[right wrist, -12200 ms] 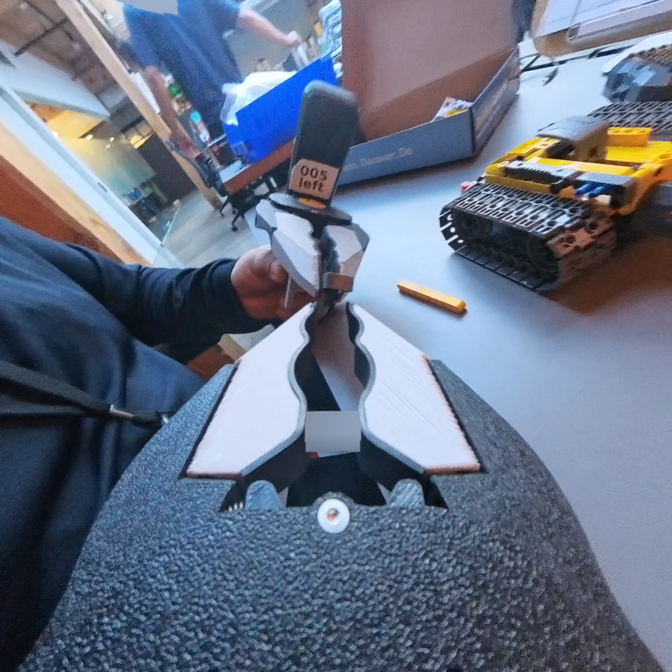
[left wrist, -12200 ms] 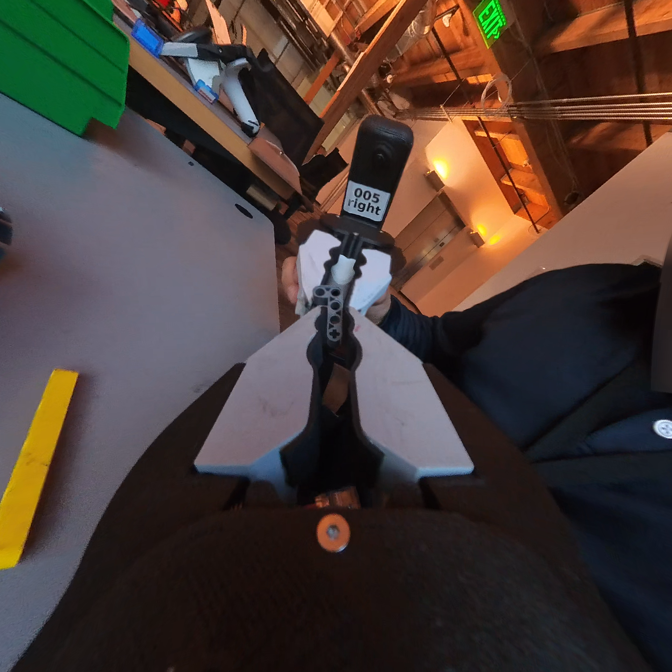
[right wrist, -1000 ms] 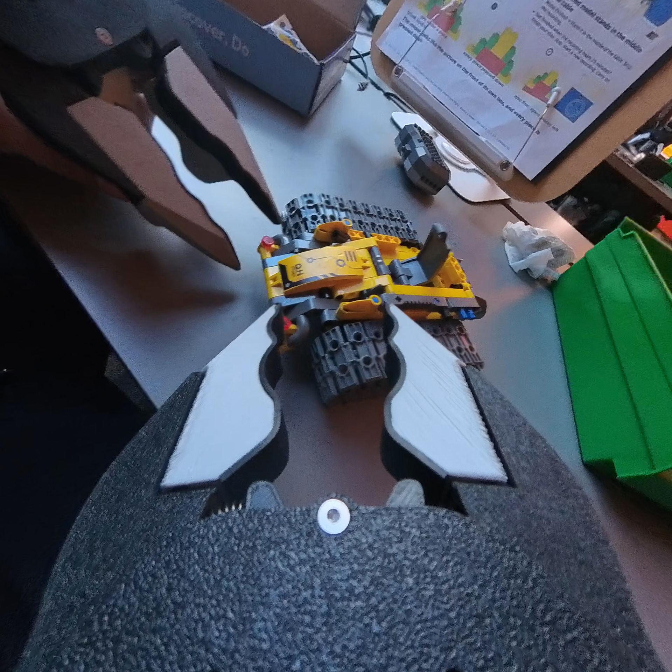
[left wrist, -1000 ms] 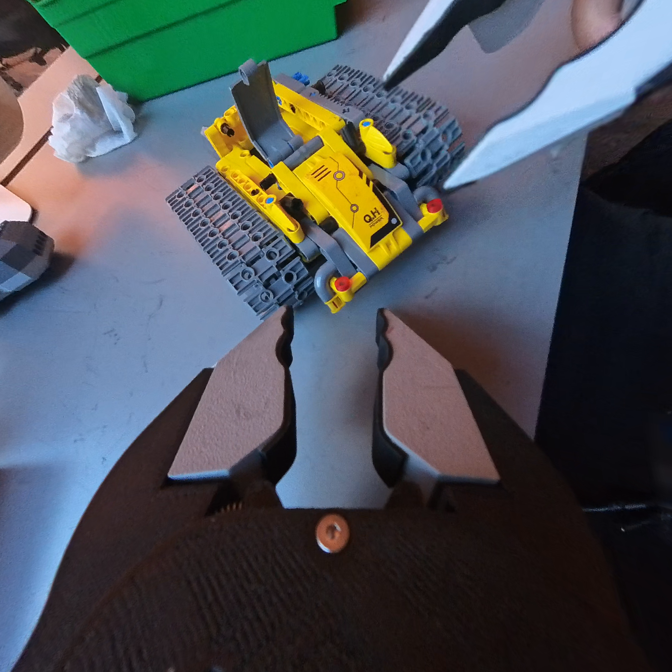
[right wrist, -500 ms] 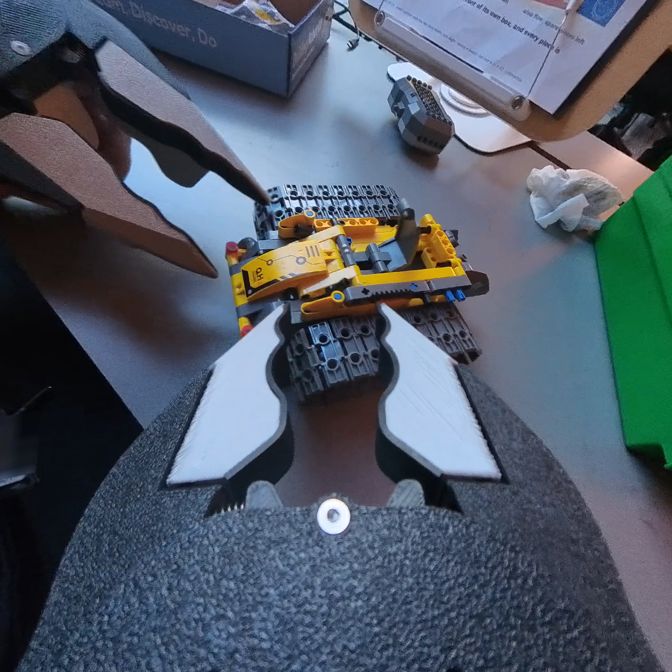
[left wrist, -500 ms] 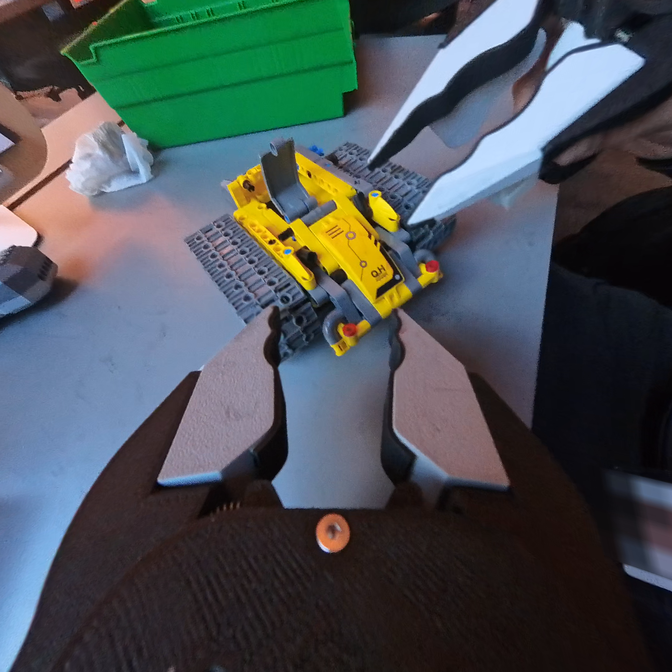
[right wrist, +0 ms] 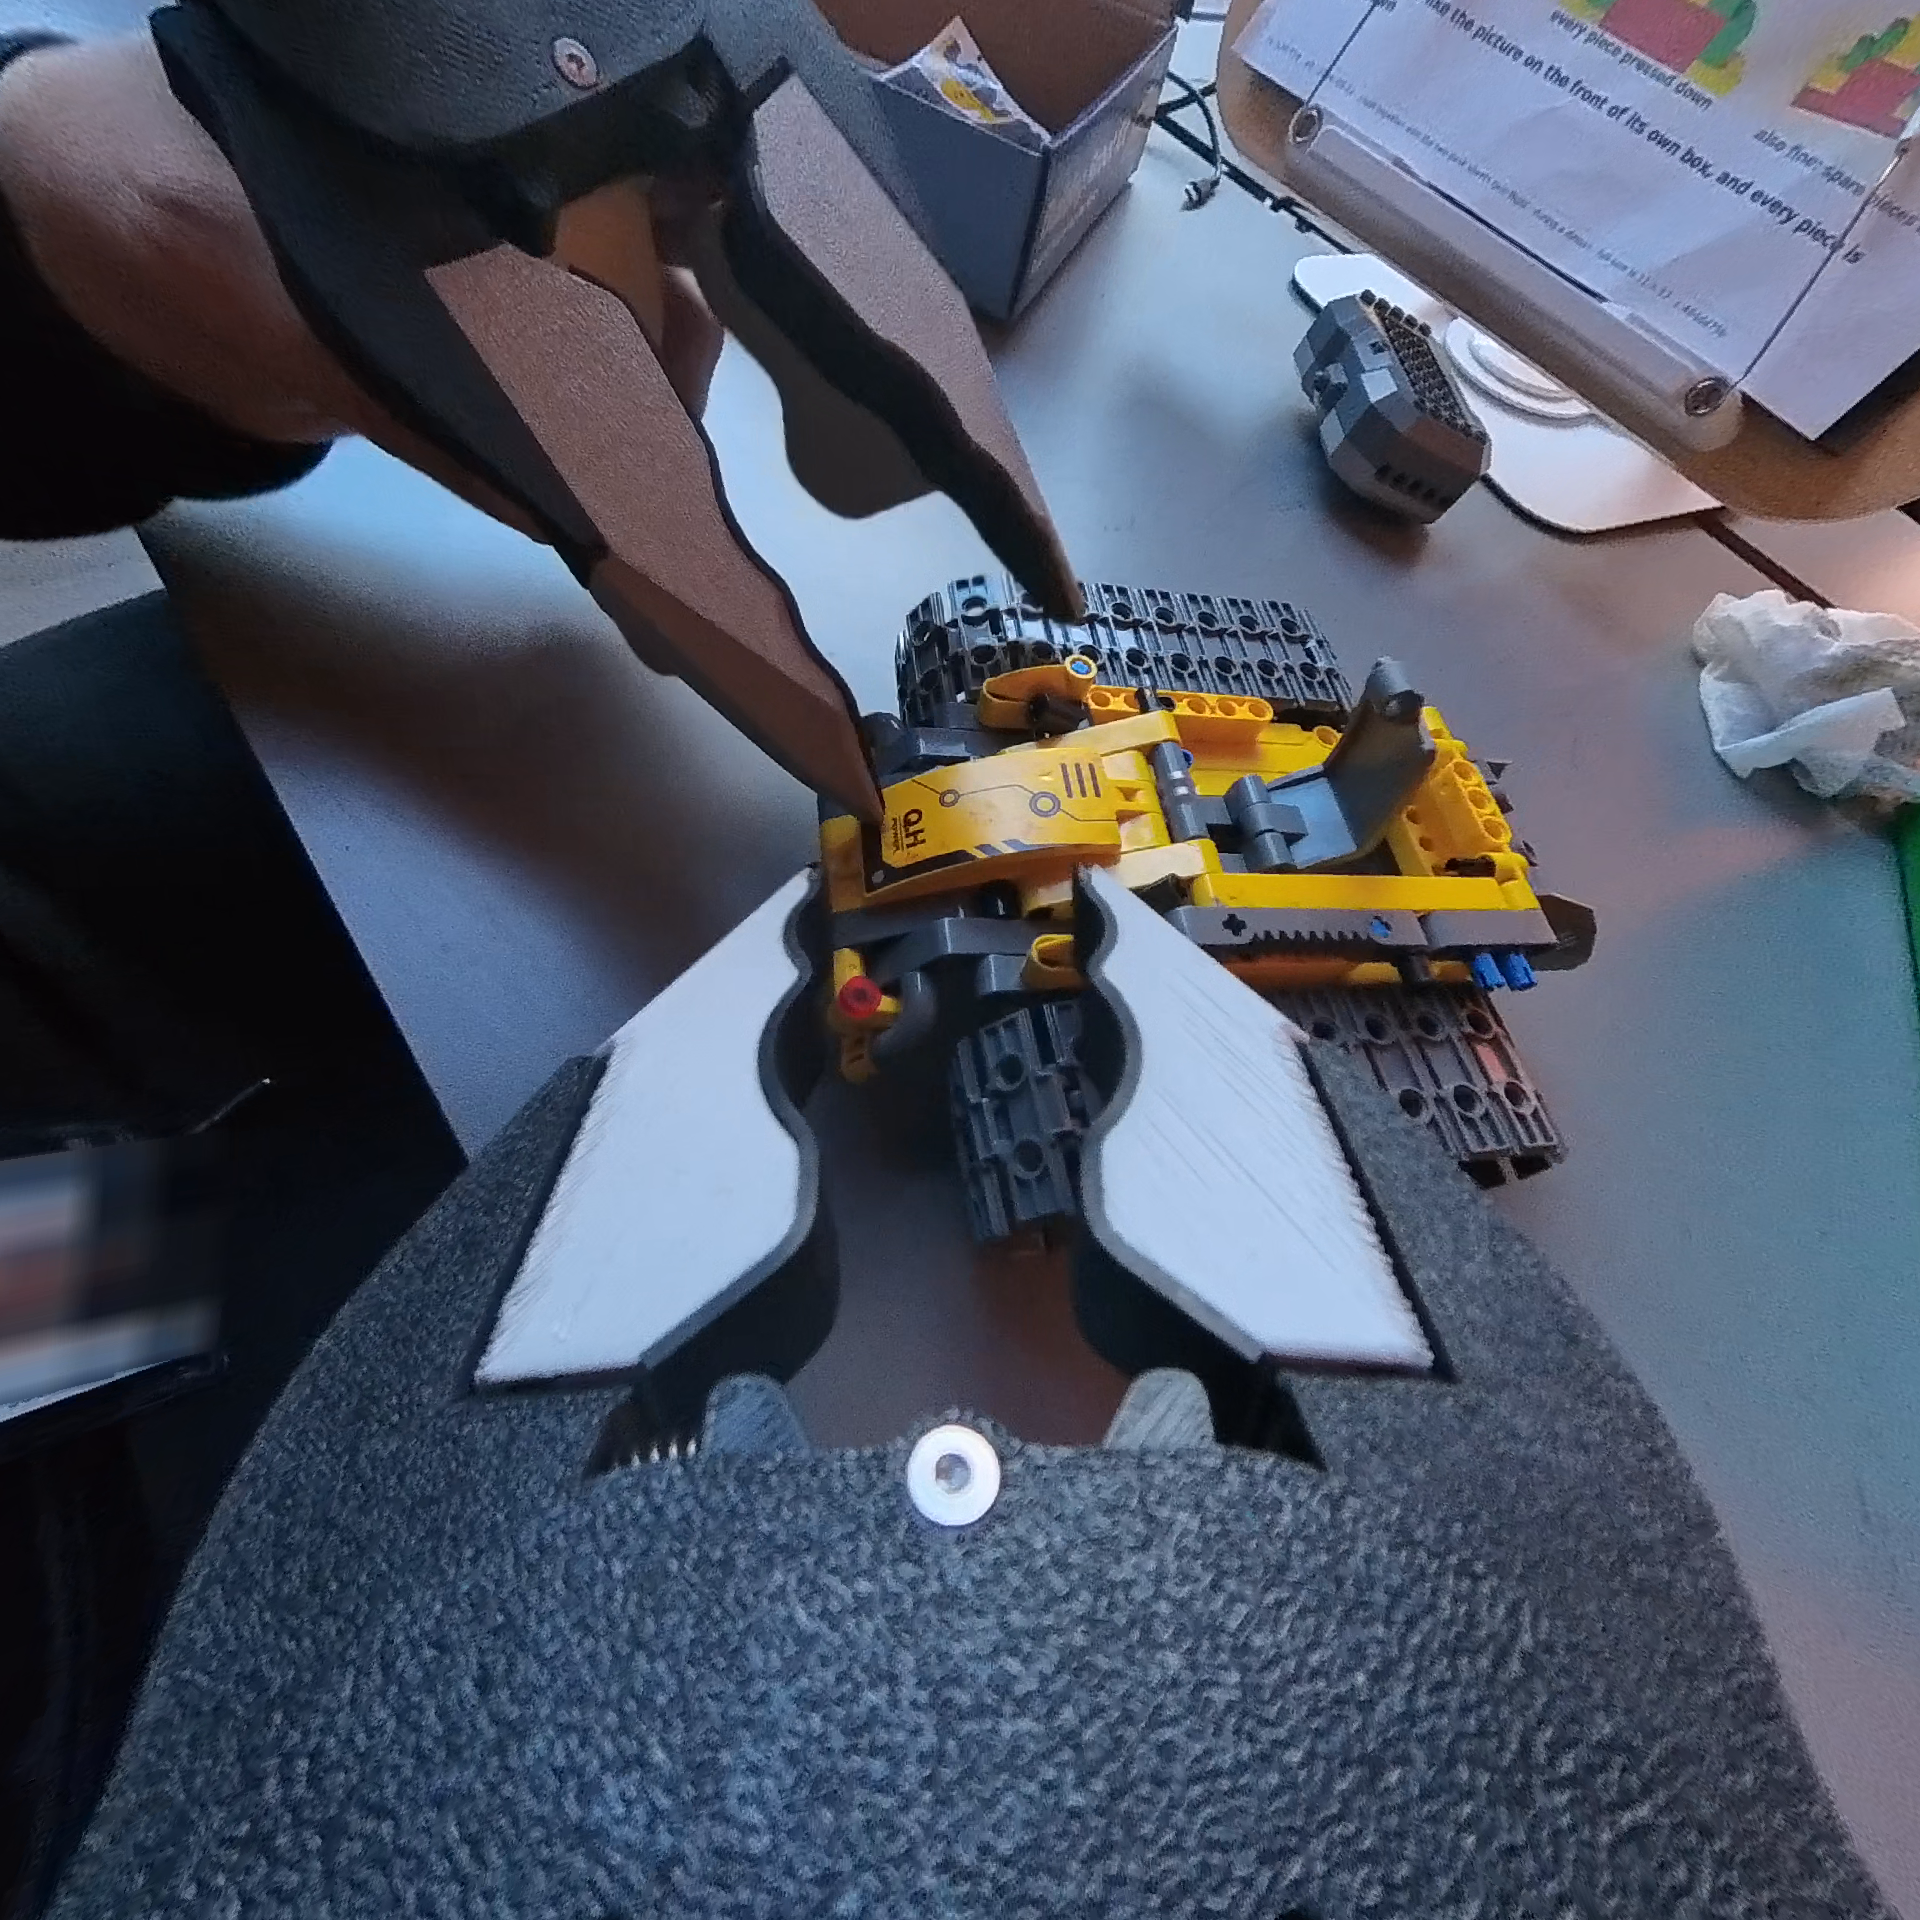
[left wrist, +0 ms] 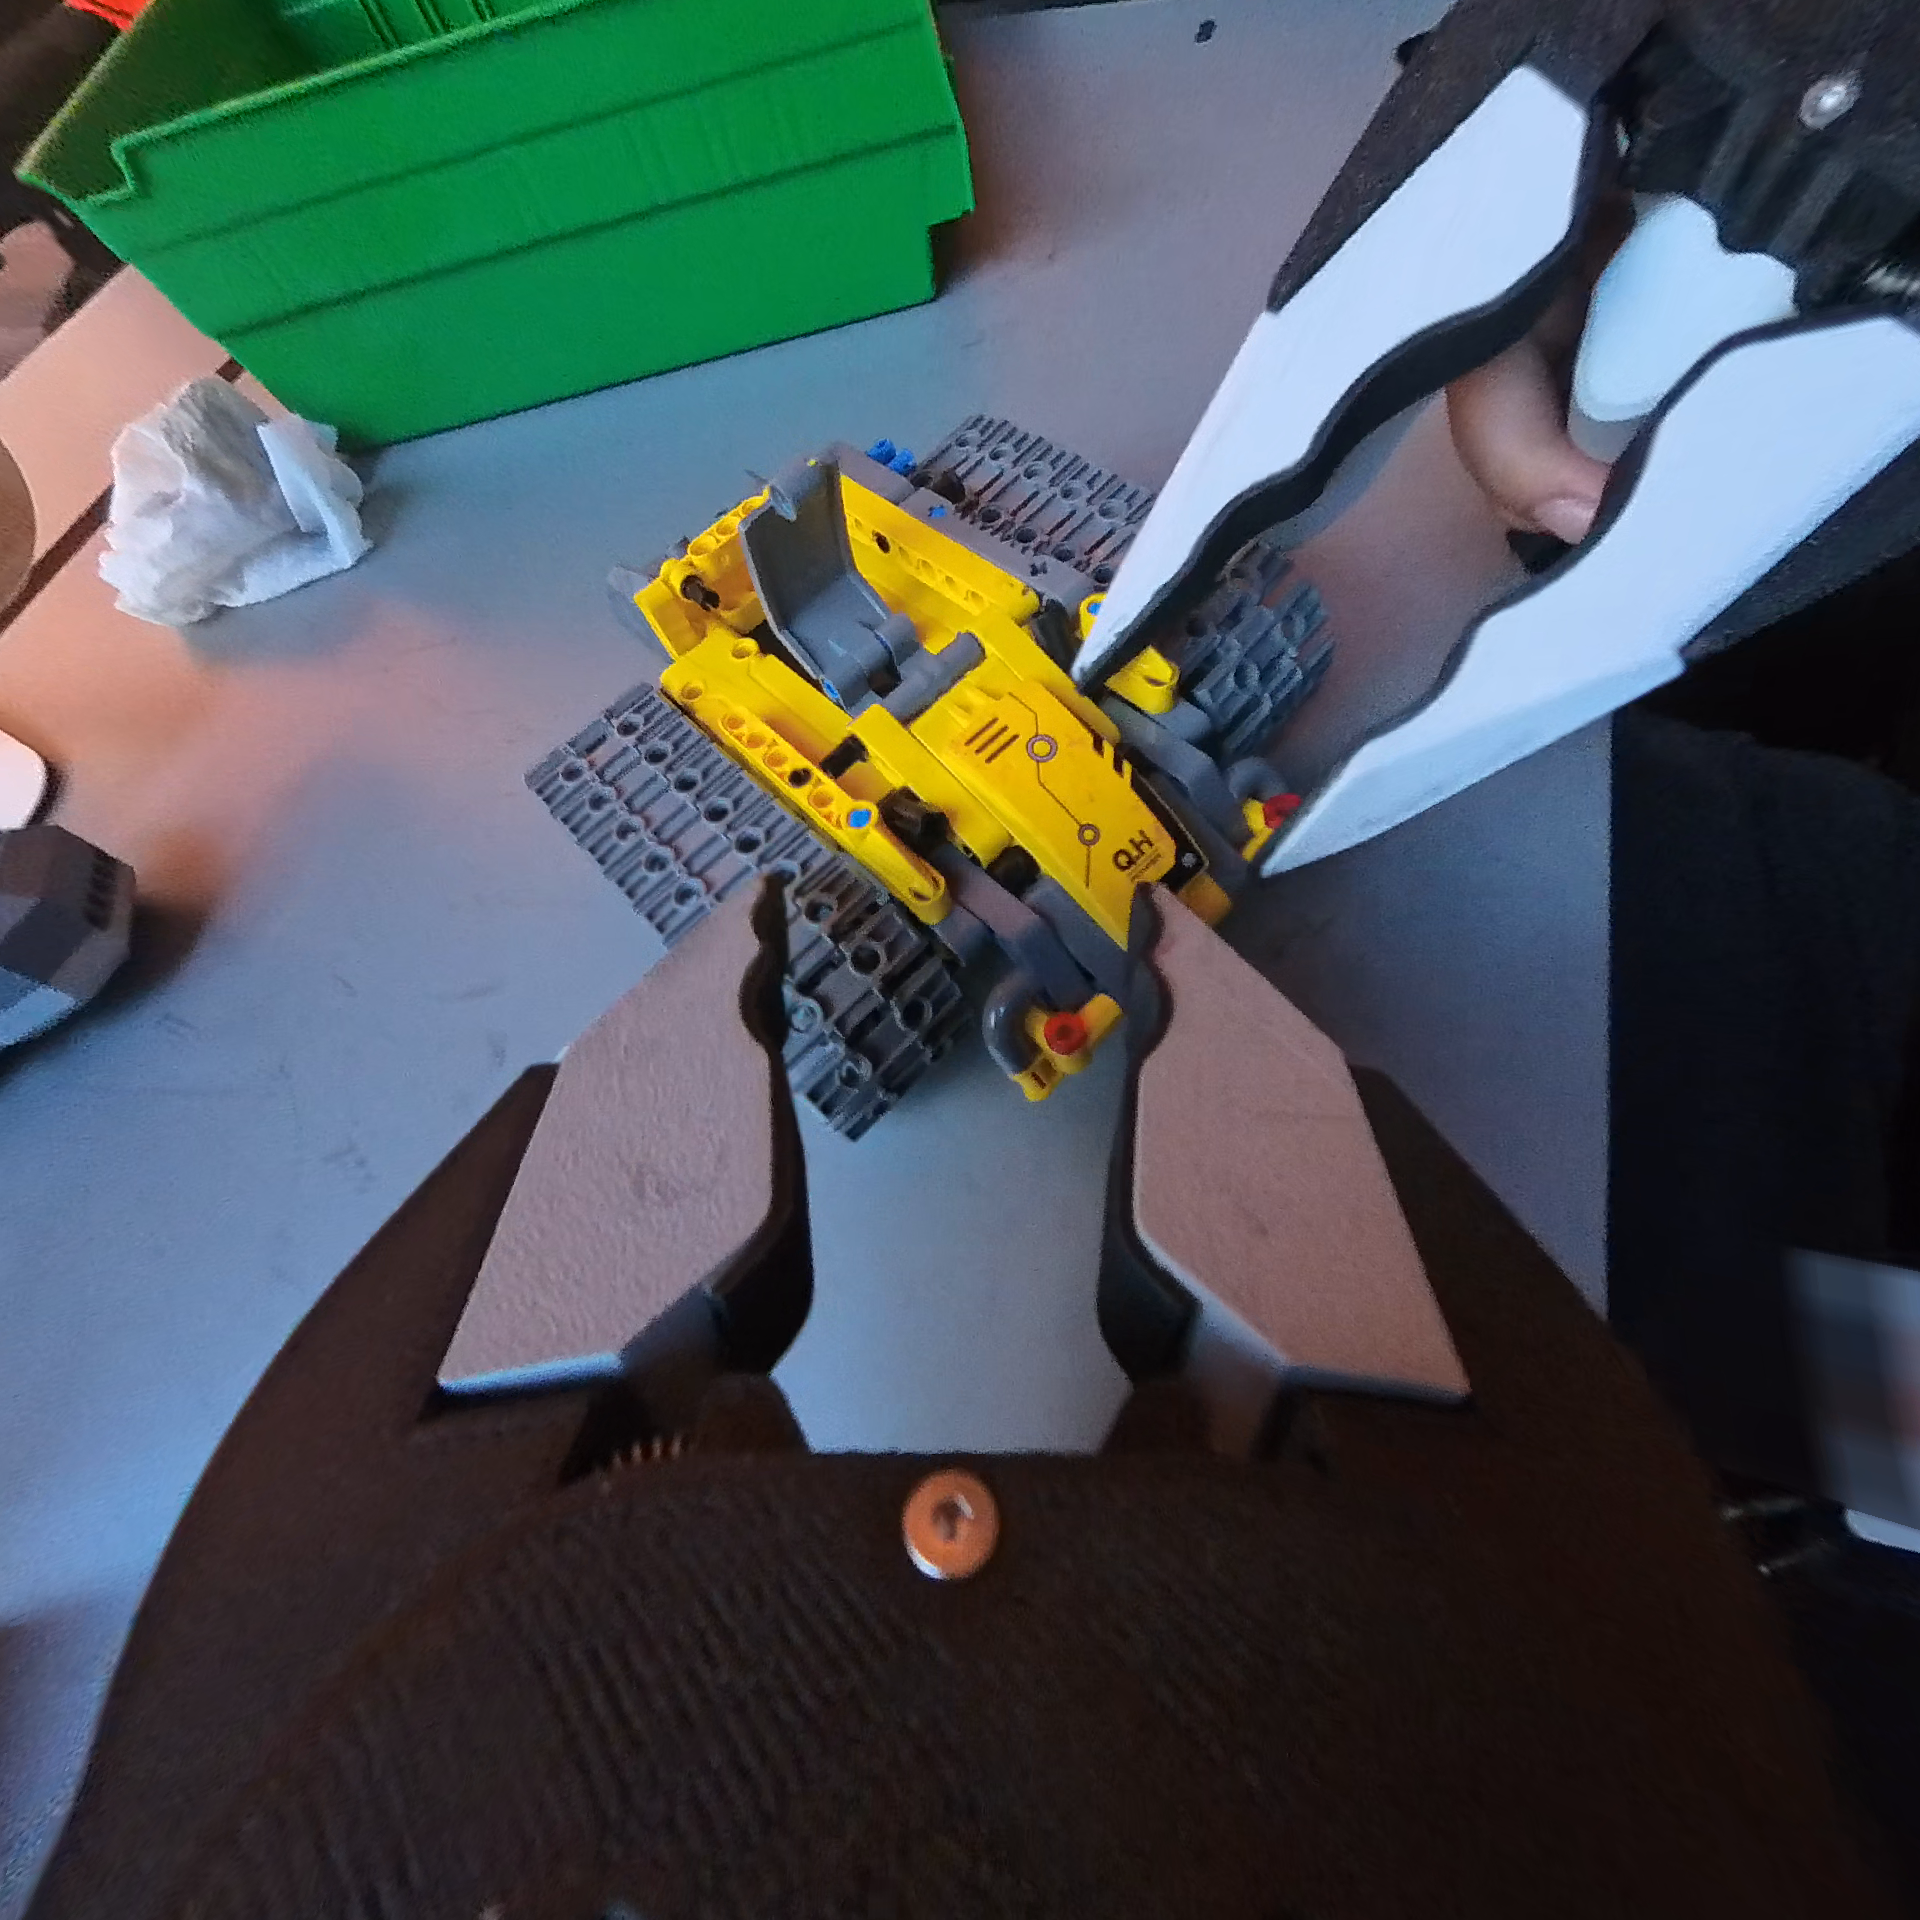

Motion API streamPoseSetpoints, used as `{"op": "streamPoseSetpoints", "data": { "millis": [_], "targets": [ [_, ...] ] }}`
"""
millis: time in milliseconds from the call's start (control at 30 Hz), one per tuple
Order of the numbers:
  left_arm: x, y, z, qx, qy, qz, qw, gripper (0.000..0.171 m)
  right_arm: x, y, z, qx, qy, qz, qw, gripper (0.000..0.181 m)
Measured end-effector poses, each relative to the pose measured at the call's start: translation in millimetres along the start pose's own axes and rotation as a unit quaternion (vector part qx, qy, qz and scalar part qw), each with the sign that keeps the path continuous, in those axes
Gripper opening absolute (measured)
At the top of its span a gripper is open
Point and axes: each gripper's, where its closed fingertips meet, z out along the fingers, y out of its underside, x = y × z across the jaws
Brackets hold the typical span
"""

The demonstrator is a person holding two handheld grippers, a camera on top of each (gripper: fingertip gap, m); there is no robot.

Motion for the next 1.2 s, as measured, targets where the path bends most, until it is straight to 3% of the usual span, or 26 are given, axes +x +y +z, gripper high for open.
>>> {"op": "streamPoseSetpoints", "data": {
  "millis": [200,300,467,533,567,667,700,833,1000,1200],
  "targets": [
    [-2.8,0.3,2.8,0.002,0.014,-0.014,1.0,0.069,12.1,-1.3,-0.7,0.01,0.018,0.002,1.0,0.042],
    [2.8,1.7,6.4,0.016,0.027,-0.031,0.999,0.07,29.0,-0.1,-7.4,0.023,0.045,0.035,0.998,0.021],
    [26.6,-0.3,11.6,-0.005,0.01,0.038,0.999,0.069,47.9,7.5,-18.9,0.022,0.045,0.084,0.995,0.0],
    [43.4,-3.8,13.2,-0.012,0.026,0.051,0.998,0.072,61.2,11.5,-25.0,0.021,0.072,0.095,0.993,0.008],
    [51.3,-6.0,12.4,-0.011,0.041,0.053,0.998,0.07,68.9,14.8,-28.3,0.018,0.091,0.101,0.991,0.024],
    [56.9,-14.7,3.2,0.005,0.058,0.049,0.997,0.037,69.0,17.3,-35.6,0.035,0.081,0.129,0.988,0.029],
    [49.7,-18.5,0.0,0.015,0.042,0.045,0.998,0.038,67.1,17.2,-37.5,0.043,0.076,0.132,0.987,0.029],
    [6.6,-20.4,-3.6,0.001,-0.016,-0.002,1.0,0.05,61.3,11.6,-38.9,0.046,0.05,0.086,0.994,0.033],
    [-20.0,-36.1,14.8,0.009,0.004,-0.037,0.999,0.052,71.0,-15.8,-22.9,0.041,0.013,-0.024,0.999,0.032],
    [-38.5,-34.0,52.7,-0.025,0.017,-0.006,1.0,0.054,67.1,-4.6,14.9,-0.059,-0.095,-0.117,0.987,0.03]
  ]
}}
